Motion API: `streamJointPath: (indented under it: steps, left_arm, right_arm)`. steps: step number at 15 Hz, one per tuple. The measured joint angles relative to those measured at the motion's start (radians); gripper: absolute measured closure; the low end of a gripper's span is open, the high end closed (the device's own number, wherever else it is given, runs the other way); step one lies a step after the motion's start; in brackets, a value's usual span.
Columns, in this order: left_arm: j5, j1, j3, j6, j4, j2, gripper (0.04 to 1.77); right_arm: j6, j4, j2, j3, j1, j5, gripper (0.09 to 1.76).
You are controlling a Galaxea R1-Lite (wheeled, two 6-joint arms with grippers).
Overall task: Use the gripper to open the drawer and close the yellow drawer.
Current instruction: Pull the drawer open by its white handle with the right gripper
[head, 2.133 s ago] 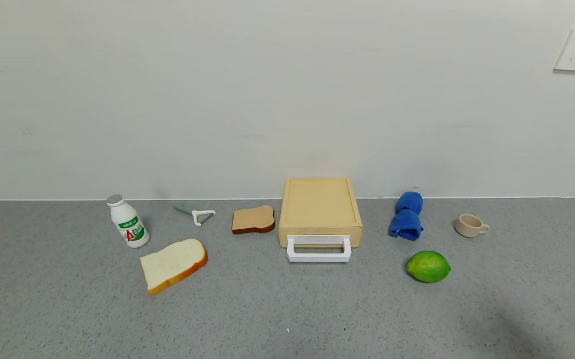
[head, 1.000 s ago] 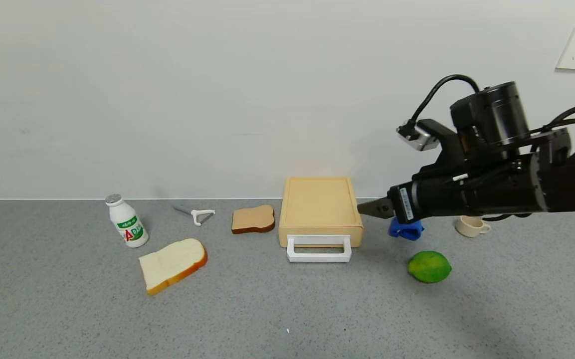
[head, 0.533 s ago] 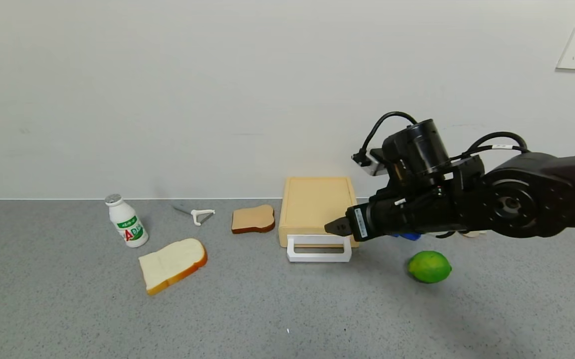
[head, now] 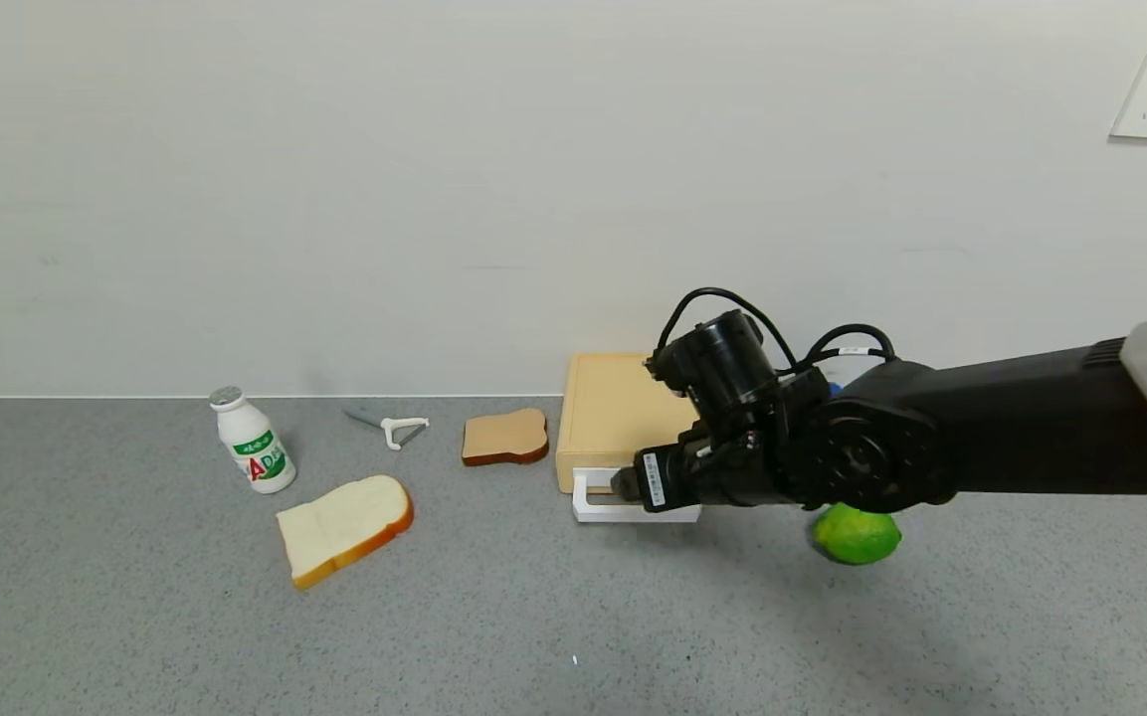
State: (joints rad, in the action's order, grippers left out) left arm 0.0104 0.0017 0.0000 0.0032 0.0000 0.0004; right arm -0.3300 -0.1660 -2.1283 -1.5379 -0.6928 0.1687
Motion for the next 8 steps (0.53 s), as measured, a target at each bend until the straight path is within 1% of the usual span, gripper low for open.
streamJointPath:
  steps: [1, 3, 4, 6, 8]
  left_arm:
    - [0.000, 0.000, 0.000, 0.000, 0.000, 0.000, 0.09]
    - [0.000, 0.000, 0.000, 0.000, 0.000, 0.000, 0.09]
    - [0.000, 0.000, 0.000, 0.000, 0.000, 0.000, 0.09]
    - [0.000, 0.000, 0.000, 0.000, 0.000, 0.000, 0.09]
    - [0.000, 0.000, 0.000, 0.000, 0.000, 0.000, 0.09]
  right_arm:
    - [0.000, 0.000, -0.007, -0.001, -0.005, 0.000, 0.44]
    - [0.000, 0.002, -0.018, -0.006, -0.012, -0.001, 0.73]
    - [0.001, 0.002, -0.024, -0.010, -0.013, -0.001, 0.86]
    - [0.007, 0.004, -0.031, -0.018, -0.012, -0.006, 1.05]
    - [0.041, 0.003, -0.037, -0.024, -0.012, -0.010, 1.71]
